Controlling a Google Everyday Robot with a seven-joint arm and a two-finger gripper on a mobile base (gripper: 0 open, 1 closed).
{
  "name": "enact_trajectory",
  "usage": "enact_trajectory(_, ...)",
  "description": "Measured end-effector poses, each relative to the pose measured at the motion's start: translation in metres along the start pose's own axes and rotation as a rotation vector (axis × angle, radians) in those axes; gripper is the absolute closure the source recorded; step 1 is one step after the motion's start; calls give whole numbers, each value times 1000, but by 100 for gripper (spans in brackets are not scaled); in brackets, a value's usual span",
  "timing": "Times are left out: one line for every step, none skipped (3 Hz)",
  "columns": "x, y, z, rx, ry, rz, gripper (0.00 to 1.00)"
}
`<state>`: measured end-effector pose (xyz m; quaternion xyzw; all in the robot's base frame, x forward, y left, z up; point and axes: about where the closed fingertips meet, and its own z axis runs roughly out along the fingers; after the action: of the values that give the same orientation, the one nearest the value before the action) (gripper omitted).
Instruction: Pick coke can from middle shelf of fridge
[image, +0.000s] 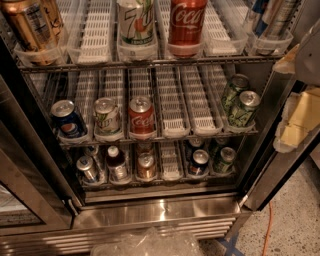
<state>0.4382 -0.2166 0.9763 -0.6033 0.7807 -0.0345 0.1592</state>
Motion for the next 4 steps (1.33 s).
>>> enact_trajectory(0, 0, 0, 0, 0, 0, 0)
enact_trajectory(-9, 6, -2, -9, -78, 9, 0)
enact_trajectory(-38, 23, -4, -62, -231, -21, 0)
enact_trajectory(-54, 31, -11, -84, -296, -24, 0)
